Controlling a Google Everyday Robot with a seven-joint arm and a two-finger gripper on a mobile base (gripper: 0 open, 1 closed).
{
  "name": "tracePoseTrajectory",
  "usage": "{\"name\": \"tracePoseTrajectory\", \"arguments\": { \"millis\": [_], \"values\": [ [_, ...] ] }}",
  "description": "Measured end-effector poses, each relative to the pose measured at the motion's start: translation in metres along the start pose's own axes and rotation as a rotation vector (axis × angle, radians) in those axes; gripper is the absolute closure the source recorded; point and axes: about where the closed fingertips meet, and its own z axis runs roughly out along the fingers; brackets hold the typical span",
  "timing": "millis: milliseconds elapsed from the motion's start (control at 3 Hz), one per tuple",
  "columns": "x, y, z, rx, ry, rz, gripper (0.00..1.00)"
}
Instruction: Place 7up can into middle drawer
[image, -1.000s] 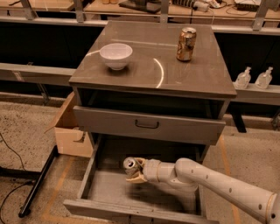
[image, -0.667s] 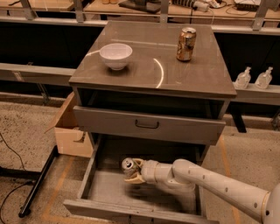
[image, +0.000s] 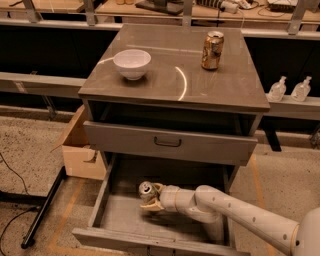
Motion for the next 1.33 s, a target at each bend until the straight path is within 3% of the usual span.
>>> {"name": "tracePoseTrajectory", "arguments": {
  "millis": [667, 1000, 1333],
  "values": [
    [0.004, 0.003, -0.001, -0.018, 0.009, 0.021, 0.3],
    [0.003, 0.006, -0.008, -0.003, 0.024, 0.05, 0.05],
    [-0.005, 0.009, -0.019, 0.027, 0.026, 0.084, 0.0]
  ]
}}
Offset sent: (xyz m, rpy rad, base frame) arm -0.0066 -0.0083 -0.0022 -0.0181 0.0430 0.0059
